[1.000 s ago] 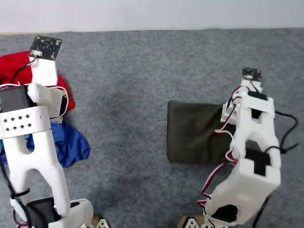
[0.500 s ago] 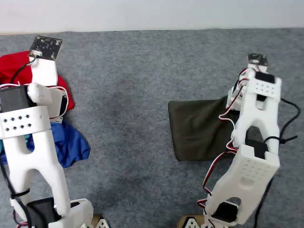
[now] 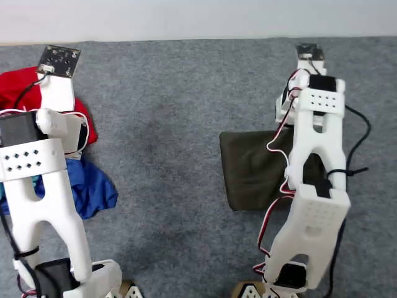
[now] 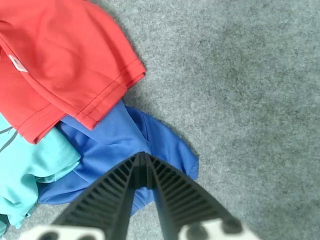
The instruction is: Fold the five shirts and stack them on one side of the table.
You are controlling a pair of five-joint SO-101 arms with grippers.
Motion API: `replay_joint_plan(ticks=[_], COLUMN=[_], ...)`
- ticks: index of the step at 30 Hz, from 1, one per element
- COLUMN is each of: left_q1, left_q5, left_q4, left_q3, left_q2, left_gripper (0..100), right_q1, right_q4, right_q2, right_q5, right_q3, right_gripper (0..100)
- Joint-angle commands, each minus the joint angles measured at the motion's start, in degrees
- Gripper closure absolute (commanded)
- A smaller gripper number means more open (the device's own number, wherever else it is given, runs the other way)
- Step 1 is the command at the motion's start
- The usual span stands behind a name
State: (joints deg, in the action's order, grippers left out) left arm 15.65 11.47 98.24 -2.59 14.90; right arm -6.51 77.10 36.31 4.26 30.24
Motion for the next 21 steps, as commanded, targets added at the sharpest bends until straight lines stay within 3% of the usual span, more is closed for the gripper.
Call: replay_joint_plan(ticks=[1,8,15,21], left_q1=[0.09,0.00,-0.09,-0.09], left_q5=[0.18,0.09,0.09,0.09], left_q4=[-0.79,-0.79,-0.79,-0.79], left_q3=[-0.31,-0.31,-0.31,-0.48], left_q2=[1.93,1.93,2.20,2.29], left_gripper=[100,100,100,100], right_q1=[-2.42,-6.73,-3.12,1.27], right_q4=[-2.42,-5.67,-5.14,2.07], right_q2=[2.86,6.73,-1.45,-10.33], right_q5=[0.26,0.26,0.26,0.00], right_q3=[2.11,2.11,3.34,3.34], right_gripper=[98.8,98.8,98.8,98.8])
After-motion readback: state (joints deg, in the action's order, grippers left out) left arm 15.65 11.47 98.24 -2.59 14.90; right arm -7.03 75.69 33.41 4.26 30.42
